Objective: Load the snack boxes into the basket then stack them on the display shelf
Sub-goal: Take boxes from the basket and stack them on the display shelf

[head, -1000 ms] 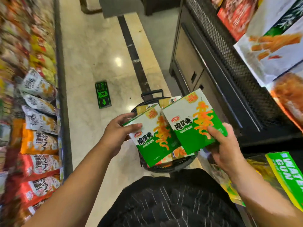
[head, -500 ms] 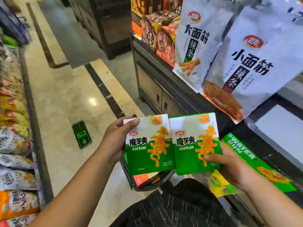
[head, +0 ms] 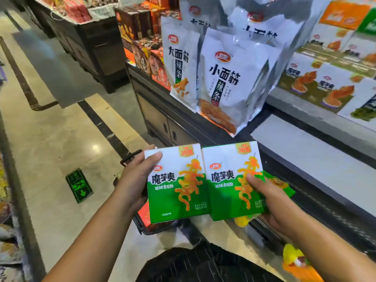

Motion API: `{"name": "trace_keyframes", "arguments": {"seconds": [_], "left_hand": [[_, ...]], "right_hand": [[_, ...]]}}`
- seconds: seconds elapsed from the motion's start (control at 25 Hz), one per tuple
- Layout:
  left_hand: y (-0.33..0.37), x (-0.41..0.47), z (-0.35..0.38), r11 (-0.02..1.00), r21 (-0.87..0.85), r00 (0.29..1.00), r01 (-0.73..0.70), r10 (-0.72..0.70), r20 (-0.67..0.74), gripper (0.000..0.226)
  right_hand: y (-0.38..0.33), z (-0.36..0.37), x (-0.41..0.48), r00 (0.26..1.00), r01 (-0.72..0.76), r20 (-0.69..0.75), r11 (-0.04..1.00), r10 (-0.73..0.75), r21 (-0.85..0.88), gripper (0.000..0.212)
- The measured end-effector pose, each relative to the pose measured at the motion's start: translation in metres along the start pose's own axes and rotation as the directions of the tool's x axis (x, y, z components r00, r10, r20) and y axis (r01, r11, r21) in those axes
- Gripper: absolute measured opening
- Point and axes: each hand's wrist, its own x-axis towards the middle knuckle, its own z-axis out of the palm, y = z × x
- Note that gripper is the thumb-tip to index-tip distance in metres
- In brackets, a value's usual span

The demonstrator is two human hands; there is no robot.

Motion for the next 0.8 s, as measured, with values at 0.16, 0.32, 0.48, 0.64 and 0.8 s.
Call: {"name": "trace_keyframes", "arguments": {"seconds": [0.16, 0.32, 0.48, 0.64, 0.8], "left_hand": [[-0.011, -0.030, 0.052, 0.997, 0.072, 0.993, -0.019, 0.011, 0.115, 0.029], [-0.022, -0.046, 0.104, 0.991, 0.136, 0.977, -0.017, -0.013, 0.215, 0.022], [-0.025, -0.055, 0.157, 0.985, 0.172, 0.939, -0.019, -0.042, 0.342, 0.029], [-0.022, -0.057, 0.210, 0.979, 0.204, 0.897, -0.012, -0.079, 0.434, 0.027], [-0.015, -0.042, 0.263, 0.967, 0.252, 0.854, -0.035, -0.102, 0.510, 0.033]], "right_hand": [[0.000, -0.053, -0.047, 0.992, 0.007, -0.128, 1.000, -0.007, -0.003, 0.097], [-0.010, -0.091, -0.098, 0.986, 0.060, -0.154, 0.998, -0.058, 0.007, 0.056], [-0.024, -0.127, -0.134, 0.985, 0.108, -0.140, 0.994, -0.104, 0.021, 0.058], [-0.047, -0.155, -0.150, 0.951, 0.108, -0.287, 0.994, -0.111, -0.027, 0.073], [-0.071, -0.176, -0.161, 0.934, 0.129, -0.332, 0.991, -0.131, -0.028, 0.069]]}}
